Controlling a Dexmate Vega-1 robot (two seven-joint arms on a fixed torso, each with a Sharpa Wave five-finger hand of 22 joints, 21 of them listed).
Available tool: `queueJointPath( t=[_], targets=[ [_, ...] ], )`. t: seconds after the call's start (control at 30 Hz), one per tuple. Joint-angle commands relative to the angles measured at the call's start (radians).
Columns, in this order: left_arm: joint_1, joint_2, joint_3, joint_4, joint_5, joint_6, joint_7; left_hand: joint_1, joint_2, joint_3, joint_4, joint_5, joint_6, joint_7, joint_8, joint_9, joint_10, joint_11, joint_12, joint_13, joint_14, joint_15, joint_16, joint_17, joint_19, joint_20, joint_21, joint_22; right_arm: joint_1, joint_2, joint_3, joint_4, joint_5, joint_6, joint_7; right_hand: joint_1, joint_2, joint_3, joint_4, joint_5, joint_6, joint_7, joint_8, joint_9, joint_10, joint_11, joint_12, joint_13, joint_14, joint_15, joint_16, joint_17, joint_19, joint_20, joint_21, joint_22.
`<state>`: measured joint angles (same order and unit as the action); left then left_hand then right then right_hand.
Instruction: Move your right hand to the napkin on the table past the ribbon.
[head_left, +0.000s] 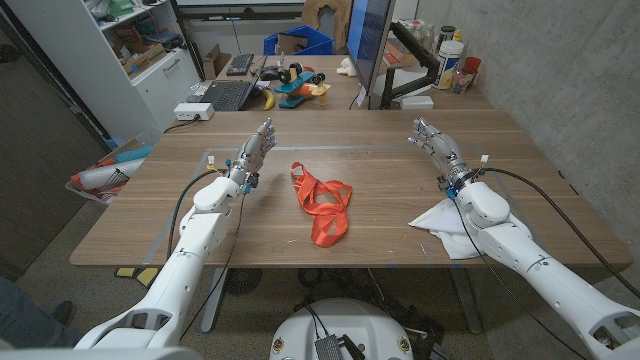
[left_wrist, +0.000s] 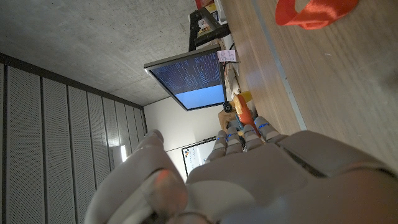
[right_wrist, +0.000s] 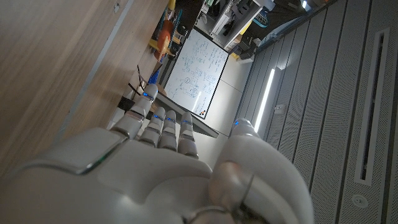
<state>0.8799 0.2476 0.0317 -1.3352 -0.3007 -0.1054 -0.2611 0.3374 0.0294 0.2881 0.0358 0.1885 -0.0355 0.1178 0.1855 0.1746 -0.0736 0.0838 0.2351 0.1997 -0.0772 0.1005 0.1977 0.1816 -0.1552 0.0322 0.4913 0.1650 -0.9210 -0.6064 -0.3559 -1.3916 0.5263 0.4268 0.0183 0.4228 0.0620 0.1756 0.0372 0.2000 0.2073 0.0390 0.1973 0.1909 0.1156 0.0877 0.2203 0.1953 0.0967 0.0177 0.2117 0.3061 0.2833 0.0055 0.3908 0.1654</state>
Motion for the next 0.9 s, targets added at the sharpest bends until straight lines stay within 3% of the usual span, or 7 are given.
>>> queueJointPath(
  t=[0.03,0.4,0.9],
  targets=[
    [-0.003,0.008,0.001,-0.003,0.002,0.018,-0.009,0.0,0.007,0.0,-0.007,-0.003,0.014,0.005,0.008,0.004,0.018,0.001,0.001,0.002,0.016,0.003,0.01,0.003,0.018,-0.001,-0.004,0.005,-0.045,-0.036,0.022,-0.054,-0.026,0.016,-0.033,-0.003,-0.005,0.002,-0.007,0.005,0.004,-0.007,0.005,0.003,0.0,-0.005,-0.003,0.002,0.011,-0.001,0.006,0.002,0.009,-0.003,-0.002,0.002],
    [-0.004,0.006,-0.001,-0.001,0.002,0.0,-0.013,-0.002,0.008,-0.001,-0.011,-0.003,0.016,0.004,0.006,0.004,0.012,0.003,-0.004,0.001,-0.003,0.005,0.0,0.003,-0.001,0.003,-0.022,0.006,-0.089,-0.067,0.042,-0.106,-0.054,0.012,-0.074,-0.004,-0.003,0.003,-0.009,0.007,0.007,-0.008,0.005,0.003,0.005,-0.004,-0.003,0.002,0.011,-0.001,0.005,-0.001,0.011,-0.003,-0.008,0.002],
    [-0.005,0.006,-0.001,0.007,0.003,-0.004,-0.013,-0.002,0.011,0.0,-0.014,-0.004,0.014,0.002,0.004,0.004,0.007,-0.001,-0.009,0.0,-0.006,0.006,-0.001,0.003,-0.007,0.007,-0.034,0.006,-0.112,-0.083,0.05,-0.12,-0.087,0.042,-0.082,-0.005,-0.002,0.003,-0.01,0.008,0.01,-0.01,0.006,0.003,0.011,-0.007,-0.003,0.002,0.012,-0.001,0.005,-0.005,0.013,-0.003,-0.015,0.002]
  ],
)
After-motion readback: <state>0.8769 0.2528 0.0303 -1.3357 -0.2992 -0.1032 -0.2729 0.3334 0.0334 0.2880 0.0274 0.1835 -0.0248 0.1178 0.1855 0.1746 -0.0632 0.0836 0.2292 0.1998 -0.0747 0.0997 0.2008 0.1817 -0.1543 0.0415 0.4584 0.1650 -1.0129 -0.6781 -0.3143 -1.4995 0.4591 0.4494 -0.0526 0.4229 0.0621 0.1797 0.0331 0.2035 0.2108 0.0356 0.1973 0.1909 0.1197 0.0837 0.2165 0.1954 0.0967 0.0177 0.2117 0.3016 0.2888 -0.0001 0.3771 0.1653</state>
